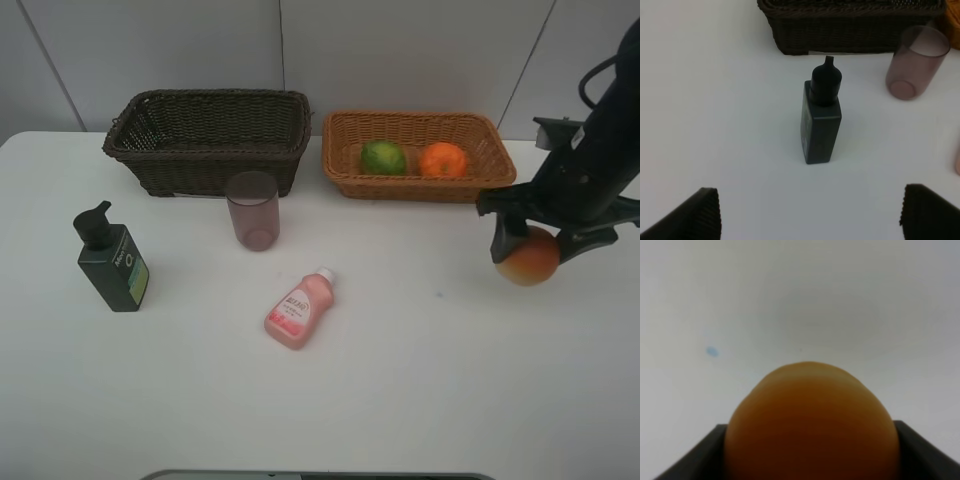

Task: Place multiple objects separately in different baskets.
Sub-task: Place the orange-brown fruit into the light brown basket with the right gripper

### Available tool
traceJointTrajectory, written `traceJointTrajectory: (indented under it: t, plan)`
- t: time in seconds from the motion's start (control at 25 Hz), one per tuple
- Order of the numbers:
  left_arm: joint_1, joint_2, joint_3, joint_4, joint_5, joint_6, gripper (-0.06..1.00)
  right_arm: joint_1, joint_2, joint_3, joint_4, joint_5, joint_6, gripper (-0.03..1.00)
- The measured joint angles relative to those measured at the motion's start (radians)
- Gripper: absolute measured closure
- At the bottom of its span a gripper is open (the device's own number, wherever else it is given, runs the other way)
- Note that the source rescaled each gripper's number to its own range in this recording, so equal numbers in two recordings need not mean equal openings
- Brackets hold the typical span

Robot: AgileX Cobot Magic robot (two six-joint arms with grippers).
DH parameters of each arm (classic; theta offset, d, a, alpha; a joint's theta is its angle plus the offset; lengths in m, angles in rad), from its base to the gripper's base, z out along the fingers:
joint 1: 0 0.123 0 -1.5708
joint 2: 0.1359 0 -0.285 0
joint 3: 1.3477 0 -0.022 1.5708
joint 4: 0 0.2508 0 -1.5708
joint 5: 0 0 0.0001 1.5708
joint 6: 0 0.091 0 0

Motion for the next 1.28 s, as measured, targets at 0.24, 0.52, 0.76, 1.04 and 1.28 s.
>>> traceJointTrajectory:
  t: [0.24, 0.52, 0.76, 1.04, 1.28]
  plan:
    - [0.0, 0.0, 0.0, 0.0, 0.0, 0.0, 0.02, 0.0, 0.111, -0.234, -0.025, 0.047, -0.002, 0.97]
    - [0.0, 0.0, 0.0, 0.0, 0.0, 0.0, 0.02, 0.043, 0.283, -0.526, -0.033, 0.039, -0.002, 0.97]
    - [0.0, 0.0, 0.0, 0.0, 0.0, 0.0, 0.02, 0.07, 0.441, -0.76, -0.036, -0.011, -0.002, 0.97]
    - [0.0, 0.0, 0.0, 0.0, 0.0, 0.0, 0.02, 0.073, 0.554, -0.869, -0.06, -0.153, -0.002, 0.97]
    - [0.0, 0.0, 0.0, 0.0, 0.0, 0.0, 0.02, 0.073, 0.609, -0.869, -0.131, -0.236, -0.002, 0.97]
